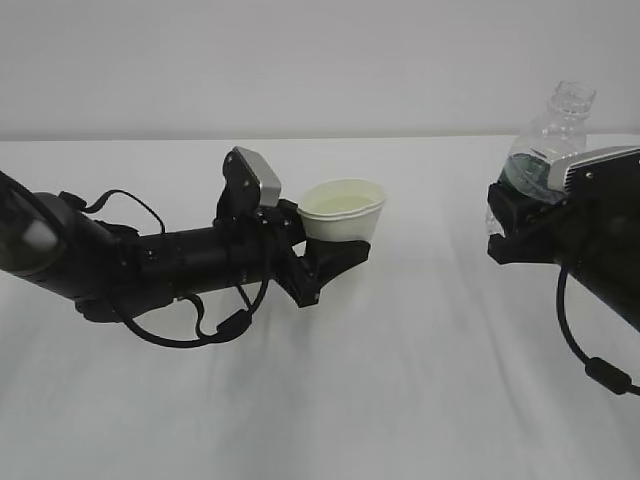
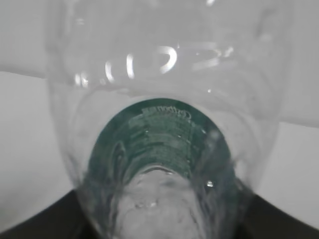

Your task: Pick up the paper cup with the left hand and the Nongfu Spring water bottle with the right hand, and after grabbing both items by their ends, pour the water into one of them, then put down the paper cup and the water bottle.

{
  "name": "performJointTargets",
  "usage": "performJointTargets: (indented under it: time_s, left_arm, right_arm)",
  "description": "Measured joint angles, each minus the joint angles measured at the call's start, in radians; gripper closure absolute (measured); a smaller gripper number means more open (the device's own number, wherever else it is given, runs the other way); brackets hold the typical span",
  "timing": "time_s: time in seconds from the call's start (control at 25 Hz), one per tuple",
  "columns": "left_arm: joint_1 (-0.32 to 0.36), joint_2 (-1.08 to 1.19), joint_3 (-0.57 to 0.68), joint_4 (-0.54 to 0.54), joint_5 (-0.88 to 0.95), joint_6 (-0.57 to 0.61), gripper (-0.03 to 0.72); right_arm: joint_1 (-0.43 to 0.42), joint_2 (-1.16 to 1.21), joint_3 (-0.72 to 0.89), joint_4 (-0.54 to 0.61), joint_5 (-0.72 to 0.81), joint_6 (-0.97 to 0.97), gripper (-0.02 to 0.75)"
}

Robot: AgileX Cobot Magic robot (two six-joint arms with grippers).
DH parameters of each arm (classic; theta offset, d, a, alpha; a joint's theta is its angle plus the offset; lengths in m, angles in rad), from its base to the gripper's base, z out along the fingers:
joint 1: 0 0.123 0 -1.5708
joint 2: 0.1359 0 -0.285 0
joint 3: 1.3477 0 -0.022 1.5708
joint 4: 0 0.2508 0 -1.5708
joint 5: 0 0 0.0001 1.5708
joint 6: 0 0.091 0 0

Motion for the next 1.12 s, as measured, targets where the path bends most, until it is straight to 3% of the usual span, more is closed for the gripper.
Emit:
performJointTargets:
  time_s: [0.64, 1.12]
  left_arm:
    - [0.032, 0.0, 0.004, 0.005, 0.0, 0.0, 0.251]
    - [0.034, 0.0, 0.004, 0.008, 0.0, 0.0, 0.251]
  right_arm:
    - [0.0, 0.224, -0.143, 0.021, 0.0, 0.029, 0.372]
    - [0.0, 0.266, -0.154, 0.061, 0.0, 0.057, 0.372]
